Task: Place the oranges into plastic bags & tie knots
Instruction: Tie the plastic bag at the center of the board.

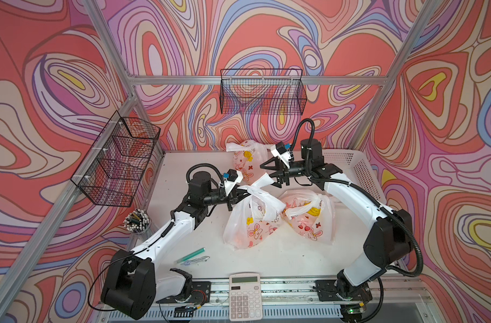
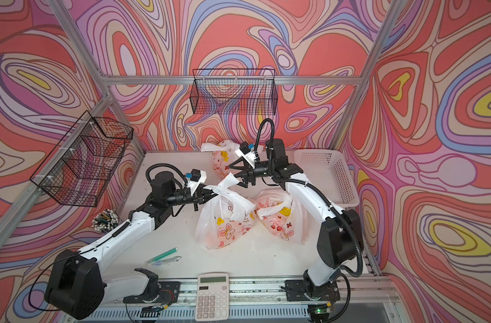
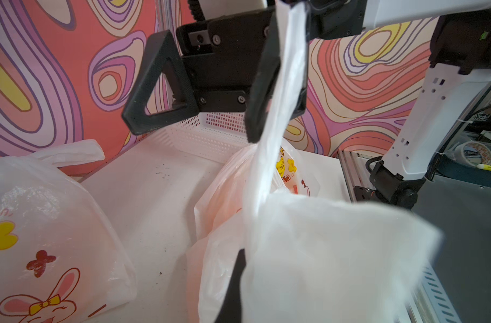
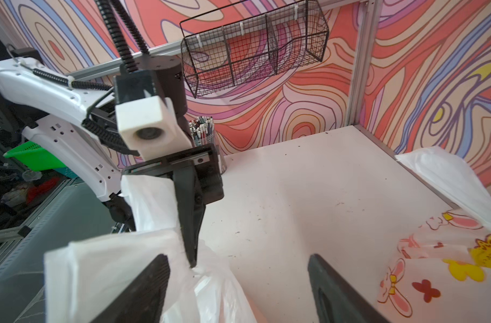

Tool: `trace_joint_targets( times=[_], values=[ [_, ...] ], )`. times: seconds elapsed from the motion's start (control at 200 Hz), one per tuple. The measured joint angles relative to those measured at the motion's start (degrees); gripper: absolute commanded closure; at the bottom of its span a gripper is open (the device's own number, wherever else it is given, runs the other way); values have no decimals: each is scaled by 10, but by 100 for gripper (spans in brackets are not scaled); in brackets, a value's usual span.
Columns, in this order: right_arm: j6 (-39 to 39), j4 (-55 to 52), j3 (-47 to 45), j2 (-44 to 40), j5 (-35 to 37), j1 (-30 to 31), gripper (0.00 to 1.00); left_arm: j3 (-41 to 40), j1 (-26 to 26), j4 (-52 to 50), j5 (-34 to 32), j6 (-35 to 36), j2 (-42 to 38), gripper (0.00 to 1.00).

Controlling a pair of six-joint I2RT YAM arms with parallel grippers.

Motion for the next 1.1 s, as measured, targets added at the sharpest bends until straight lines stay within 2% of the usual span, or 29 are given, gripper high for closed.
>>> trace_joint_targets(
  times=[0.24, 0.401, 0.781, 0.891, 1.037, 1.087, 1.102],
  values=[
    [-35, -31, -48, -33, -2, 48, 18, 0, 0, -4, -1, 8, 0, 100],
    [-44, -49, -61, -33, 28, 64, 21, 0, 0, -5, -1, 12, -2, 100],
    [-68, -90, -61, -14, 94, 77, 44, 0, 0, -5, 0, 12, -7, 100],
    [-75, -106, -61, -11, 114, 80, 55, 0, 0, -5, -1, 11, -8, 100],
    [-81, -116, -61, -11, 141, 83, 92, 0, 0, -8, -12, 3, -12, 100],
    [-81, -113, -61, -11, 149, 83, 100, 0, 0, -12, -20, -2, -15, 100],
    [-75, -114, -61, -11, 152, 83, 100, 0, 0, -13, -23, -2, -16, 96]
  ],
)
